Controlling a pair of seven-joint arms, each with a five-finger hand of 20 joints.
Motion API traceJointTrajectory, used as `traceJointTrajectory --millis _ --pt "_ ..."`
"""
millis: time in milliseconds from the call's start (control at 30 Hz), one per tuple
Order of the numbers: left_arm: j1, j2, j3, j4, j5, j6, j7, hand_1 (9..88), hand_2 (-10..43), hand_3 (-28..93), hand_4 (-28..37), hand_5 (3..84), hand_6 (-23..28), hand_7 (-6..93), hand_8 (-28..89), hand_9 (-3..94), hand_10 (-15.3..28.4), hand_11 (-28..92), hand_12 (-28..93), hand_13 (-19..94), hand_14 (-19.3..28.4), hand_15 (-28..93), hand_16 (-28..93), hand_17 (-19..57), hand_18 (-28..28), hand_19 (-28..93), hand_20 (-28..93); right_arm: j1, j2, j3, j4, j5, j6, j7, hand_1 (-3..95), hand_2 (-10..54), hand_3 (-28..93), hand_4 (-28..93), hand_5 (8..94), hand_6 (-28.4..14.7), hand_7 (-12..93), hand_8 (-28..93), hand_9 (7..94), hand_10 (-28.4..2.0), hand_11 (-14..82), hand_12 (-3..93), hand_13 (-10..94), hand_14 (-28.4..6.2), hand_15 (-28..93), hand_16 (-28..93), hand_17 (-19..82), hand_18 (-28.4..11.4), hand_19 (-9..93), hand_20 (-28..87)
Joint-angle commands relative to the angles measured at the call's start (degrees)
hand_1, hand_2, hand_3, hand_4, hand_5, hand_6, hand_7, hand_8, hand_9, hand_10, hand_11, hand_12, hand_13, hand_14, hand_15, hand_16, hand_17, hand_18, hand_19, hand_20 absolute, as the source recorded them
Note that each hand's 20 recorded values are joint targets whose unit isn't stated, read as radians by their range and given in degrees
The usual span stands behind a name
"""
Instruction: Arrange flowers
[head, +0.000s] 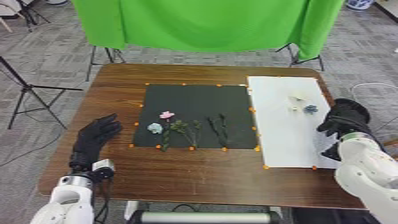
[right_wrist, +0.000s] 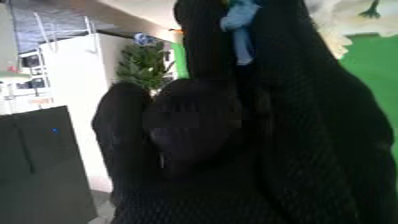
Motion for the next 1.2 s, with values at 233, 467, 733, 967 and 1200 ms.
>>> traceJointTrajectory --millis 233,467,733,967,1200 --pt "2.5 -0.26 0.61 1.27 -0.24 -0.23 -2.0 19.7 -5.4 66 -28.3 50.4 1.4 16.8 -6 48.7 13.2 19 15 41 16.4 21 1 11.0 12.4 8 22 3.6 -0.4 2.1 -13.5 6.7 7.8 -4.2 61.3 -9.5 63 -19 83.1 -0.9 20 7 91.1 -10.6 9.6 37.7 94 -0.7 59 32 68 -11.8 93 47" --pt "2.4 -0.36 0.96 1.14 -0.2 -0.2 -2.03 19.8 -5.4 66 -28.3 50.3 1.5 16.7 -6 48.6 13.2 19 15 41 16.5 21 1 11.0 12.4 8 22 23.8 -9.4 -17.6 -15.4 27.8 3.9 -8.3 61.4 -9.5 62 -19 83.1 -1.1 20 7 91.1 -10.3 8.6 37.6 94 -0.8 59 33 68 -11.5 93 47" --pt "1.6 -0.26 1.45 1.44 -0.12 -0.36 -2.14 19.5 -5.1 67 -28.3 50.4 1.6 16.6 -6 48.6 13.2 19 15 41 16.5 21 1 10.9 12.4 8 22 35.6 -21.0 -32.1 -11.8 43.1 -1.9 -8.8 61.4 -9.5 62 -18 83.0 -1.2 19 7 90.8 -10.0 7.6 37.4 94 -0.8 59 33 68 -11.5 93 48" --pt "1.4 -0.19 1.49 1.58 -0.34 -0.16 -2.08 19.5 -5.0 67 -28.3 50.4 1.6 16.5 -6 48.6 13.1 19 15 41 16.5 21 1 11.0 12.3 8 22 41.2 -25.1 -40.3 -6.7 45.7 -6.0 -7.3 61.3 -9.5 61 -18 82.9 -1.1 19 6 90.5 -10.0 6.8 36.6 94 -0.8 60 33 68 -11.6 93 49" --pt "1.0 -0.03 1.65 1.72 -0.37 -0.15 -1.99 19.5 -4.8 66 -28.3 50.3 1.7 16.5 -6 48.6 13.2 19 15 41 16.6 21 1 10.9 12.4 8 22 44.0 -28.1 -45.2 -1.3 41.6 -7.7 -6.4 61.1 -9.5 61 -18 82.7 -0.9 19 6 90.4 -10.1 6.3 35.9 94 -0.7 60 34 68 -11.7 93 51"
